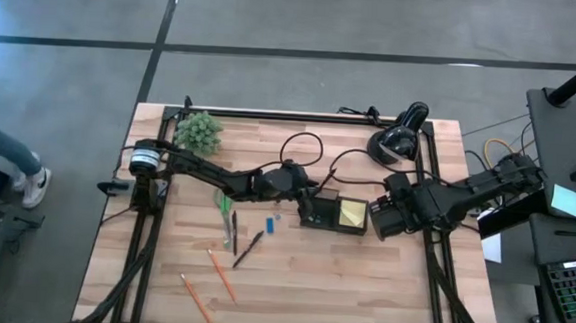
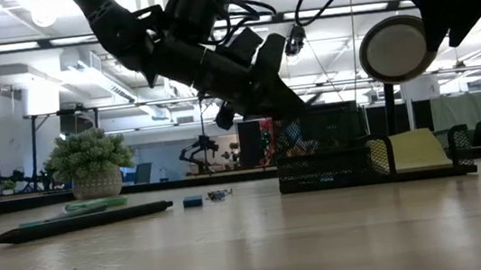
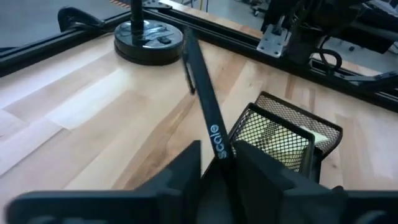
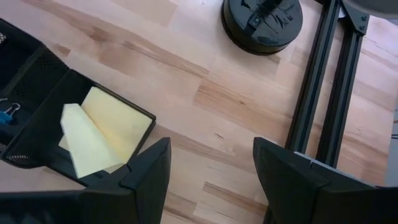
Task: Pick and place office supplies into organizer
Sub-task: Put the right black ballpen into black mesh organizer, then put the green scissor into the black mesh organizer
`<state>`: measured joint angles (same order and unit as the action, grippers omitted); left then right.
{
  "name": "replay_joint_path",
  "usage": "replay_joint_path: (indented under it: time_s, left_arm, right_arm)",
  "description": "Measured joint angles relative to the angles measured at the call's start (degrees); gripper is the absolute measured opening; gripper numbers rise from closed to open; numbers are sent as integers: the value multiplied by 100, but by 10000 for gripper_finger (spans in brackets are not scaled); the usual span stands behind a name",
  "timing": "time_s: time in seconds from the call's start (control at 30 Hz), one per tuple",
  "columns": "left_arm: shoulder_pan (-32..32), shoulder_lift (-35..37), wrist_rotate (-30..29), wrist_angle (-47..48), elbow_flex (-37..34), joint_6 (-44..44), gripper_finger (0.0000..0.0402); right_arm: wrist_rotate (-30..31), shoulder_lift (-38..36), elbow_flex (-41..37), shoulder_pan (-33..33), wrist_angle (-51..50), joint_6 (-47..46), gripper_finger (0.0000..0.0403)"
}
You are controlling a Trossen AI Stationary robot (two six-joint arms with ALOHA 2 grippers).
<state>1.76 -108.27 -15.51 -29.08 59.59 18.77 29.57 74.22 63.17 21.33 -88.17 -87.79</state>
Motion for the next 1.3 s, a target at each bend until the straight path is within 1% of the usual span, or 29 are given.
replay_joint_path:
  time_s: [0.23,0.37,0.57,0.73,0.83,0.9,0.97,1.07,1.2,1.27,1.3]
  left_arm:
    - [-36,80,5,52,-2,325,188]
    - [-132,298,45,401,-7,336,222]
    - [-319,728,40,1420,-10,332,233]
    - [-529,1226,-9,1850,-11,332,233]
    - [-703,1541,-330,2326,-13,388,233]
    - [-841,1779,-704,2909,-15,665,233]
    - [-953,1962,-909,3508,-17,975,233]
    - [-1105,2217,-911,4713,-28,1613,233]
    - [-1281,2421,-1078,6358,-39,2973,233]
    - [-1326,2491,-1135,6982,-37,3619,233]
    - [-1327,2505,-1074,7304,-38,3906,233]
  right_arm:
    - [-2,0,9,1,3,-4,219]
    - [-1,0,12,1,3,-4,219]
    - [6,0,9,1,3,-17,219]
    - [41,0,9,1,13,-17,219]
    - [47,0,7,1,33,-47,219]
    - [47,0,7,1,131,-40,219]
    - [47,0,7,1,329,83,219]
    - [49,0,7,1,640,274,219]
    - [47,1,5,1,823,278,219]
    - [48,0,5,1,825,278,219]
    - [48,0,5,1,825,280,219]
